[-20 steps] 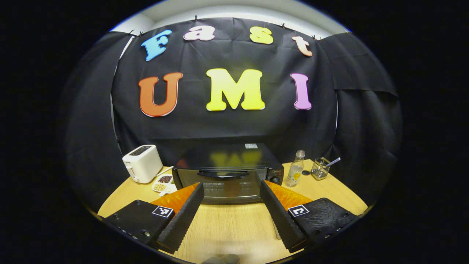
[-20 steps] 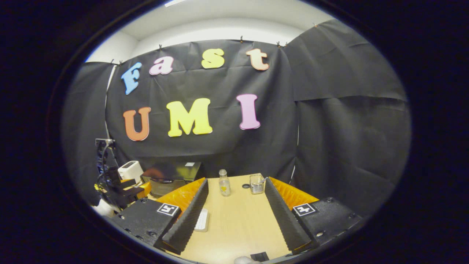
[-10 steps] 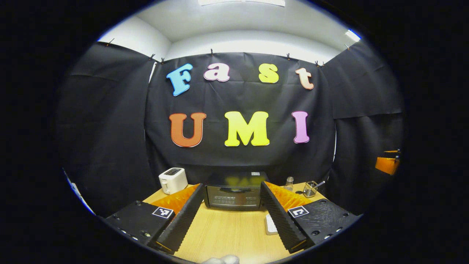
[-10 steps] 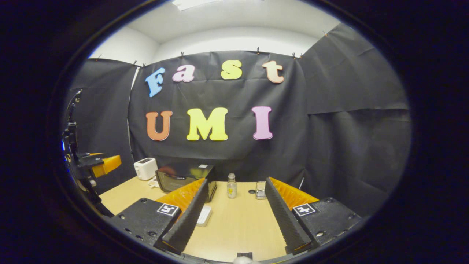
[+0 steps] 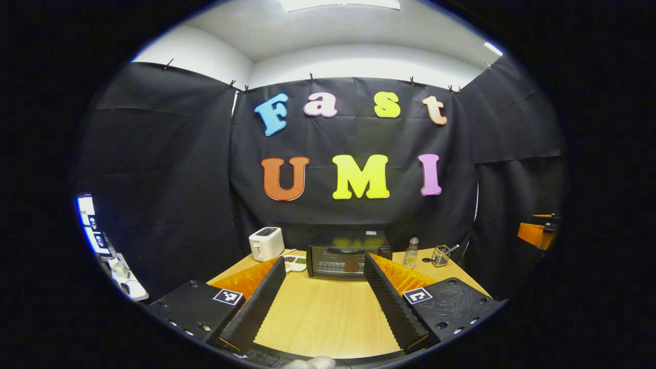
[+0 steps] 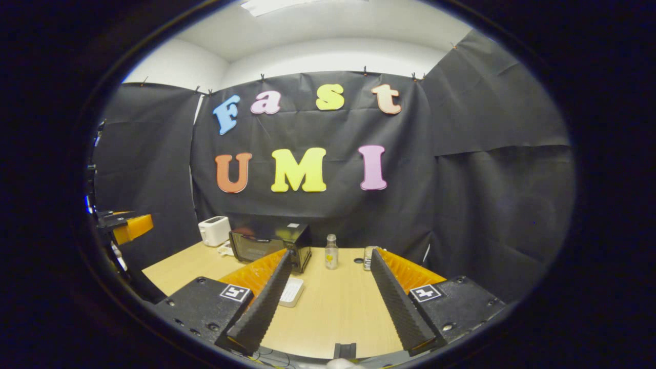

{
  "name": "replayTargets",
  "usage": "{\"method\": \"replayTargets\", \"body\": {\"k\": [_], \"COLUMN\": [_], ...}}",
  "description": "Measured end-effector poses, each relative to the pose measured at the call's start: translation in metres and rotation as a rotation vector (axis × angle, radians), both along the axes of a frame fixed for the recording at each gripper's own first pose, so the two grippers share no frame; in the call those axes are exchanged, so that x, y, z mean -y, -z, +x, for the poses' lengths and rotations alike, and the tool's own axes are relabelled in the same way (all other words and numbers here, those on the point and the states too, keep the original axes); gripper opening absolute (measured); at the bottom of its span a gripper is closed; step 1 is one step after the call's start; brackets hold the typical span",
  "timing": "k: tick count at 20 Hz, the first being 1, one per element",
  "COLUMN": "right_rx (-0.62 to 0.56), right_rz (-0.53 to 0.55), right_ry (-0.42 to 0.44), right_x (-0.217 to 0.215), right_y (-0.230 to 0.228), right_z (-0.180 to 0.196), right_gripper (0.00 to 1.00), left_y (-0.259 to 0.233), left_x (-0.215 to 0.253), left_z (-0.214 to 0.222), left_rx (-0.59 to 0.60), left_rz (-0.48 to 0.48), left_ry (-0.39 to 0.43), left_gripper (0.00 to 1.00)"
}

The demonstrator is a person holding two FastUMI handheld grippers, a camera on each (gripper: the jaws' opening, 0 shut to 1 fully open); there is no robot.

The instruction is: Open the electric oven with the left hand, put the food in, and close the electric oven.

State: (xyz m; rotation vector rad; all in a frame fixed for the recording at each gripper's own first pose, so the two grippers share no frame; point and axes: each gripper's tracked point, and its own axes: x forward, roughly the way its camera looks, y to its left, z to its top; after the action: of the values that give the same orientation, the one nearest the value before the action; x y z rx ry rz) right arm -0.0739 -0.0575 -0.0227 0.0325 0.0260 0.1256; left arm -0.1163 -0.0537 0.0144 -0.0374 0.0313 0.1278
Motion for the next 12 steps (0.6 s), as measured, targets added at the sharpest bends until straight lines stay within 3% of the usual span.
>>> {"method": "replayTargets", "body": {"k": [3, 12], "right_rx": [0.003, -0.018], "right_rz": [0.003, 0.013], "right_ry": [0.008, 0.039], "right_x": [-0.007, -0.016], "right_y": [-0.003, -0.006], "right_z": [-0.006, -0.006], "right_gripper": [0.98, 0.99], "left_y": [-0.009, -0.024], "left_x": [0.002, -0.020], "left_z": [0.003, 0.009], "left_rx": [0.007, 0.036], "left_rz": [0.015, 0.035], "left_ry": [0.033, 0.026], "left_gripper": [0.98, 0.98]}}
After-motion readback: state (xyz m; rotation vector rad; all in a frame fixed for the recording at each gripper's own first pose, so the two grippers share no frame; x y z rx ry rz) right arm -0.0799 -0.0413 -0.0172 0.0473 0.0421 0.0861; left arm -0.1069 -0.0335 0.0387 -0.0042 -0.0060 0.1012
